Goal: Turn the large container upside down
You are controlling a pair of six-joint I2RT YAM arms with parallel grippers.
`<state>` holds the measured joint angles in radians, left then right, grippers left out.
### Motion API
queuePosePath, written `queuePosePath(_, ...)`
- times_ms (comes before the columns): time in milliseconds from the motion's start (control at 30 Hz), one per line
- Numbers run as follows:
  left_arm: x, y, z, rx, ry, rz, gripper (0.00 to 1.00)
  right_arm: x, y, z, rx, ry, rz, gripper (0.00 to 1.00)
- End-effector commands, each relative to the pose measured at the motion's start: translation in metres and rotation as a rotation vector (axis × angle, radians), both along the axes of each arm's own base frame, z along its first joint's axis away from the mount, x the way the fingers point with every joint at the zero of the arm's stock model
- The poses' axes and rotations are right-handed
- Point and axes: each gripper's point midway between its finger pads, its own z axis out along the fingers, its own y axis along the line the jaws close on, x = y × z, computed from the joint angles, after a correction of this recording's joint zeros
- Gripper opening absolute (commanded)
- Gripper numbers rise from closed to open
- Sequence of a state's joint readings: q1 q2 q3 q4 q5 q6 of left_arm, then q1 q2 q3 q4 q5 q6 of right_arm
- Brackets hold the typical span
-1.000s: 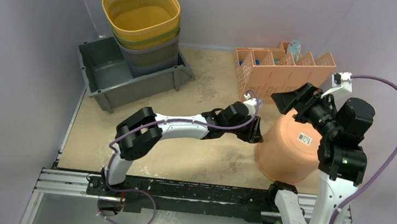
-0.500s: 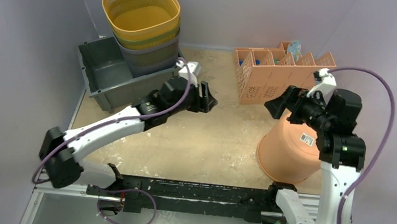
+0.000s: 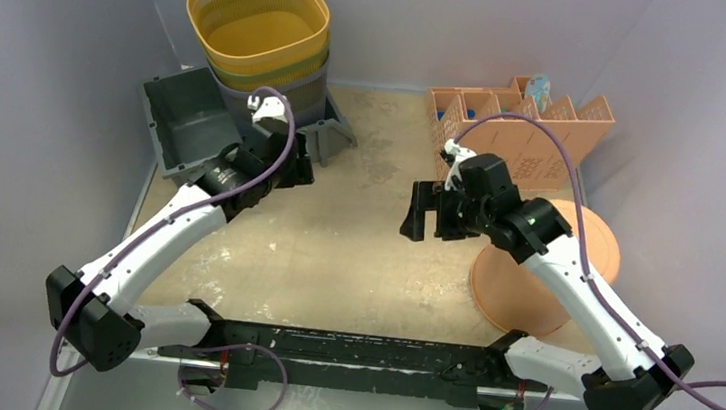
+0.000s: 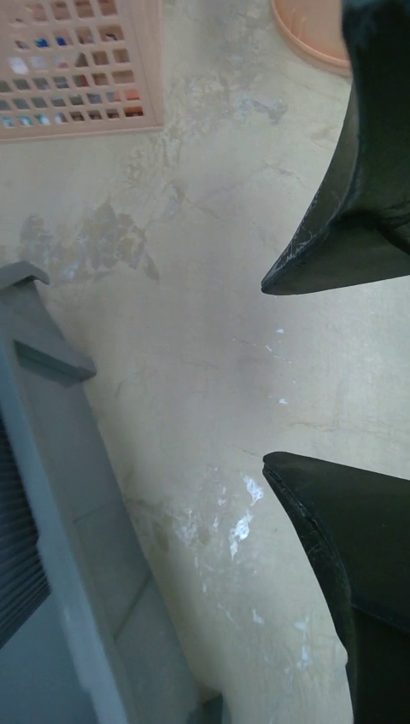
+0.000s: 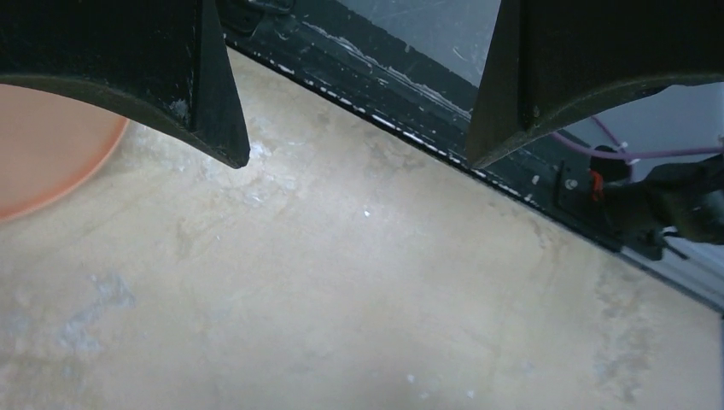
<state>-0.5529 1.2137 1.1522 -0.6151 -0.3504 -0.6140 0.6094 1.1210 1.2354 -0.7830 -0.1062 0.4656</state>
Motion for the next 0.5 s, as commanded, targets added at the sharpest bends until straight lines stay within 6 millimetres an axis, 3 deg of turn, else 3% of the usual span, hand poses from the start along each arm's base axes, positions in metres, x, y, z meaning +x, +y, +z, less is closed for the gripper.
queuePosePath(0, 0.007, 0.026, 0.065, 0.028, -0.135, 0.078, 0.68, -0.009, -0.018, -0.024, -0.067, 0.058, -0.160, 1.00)
queuePosePath(200, 0.015, 0.017, 0.098, -0.053, -0.205, 0.074, 0.68, -0.034, -0.058, -0.058, -0.171, 0.167, -0.348, 1.00)
queuePosePath(467, 0.024, 0.003, 0.148, -0.076, -0.300, -0.007, 0.67, -0.006, -0.133, -0.057, -0.262, 0.101, -0.696, 1.00)
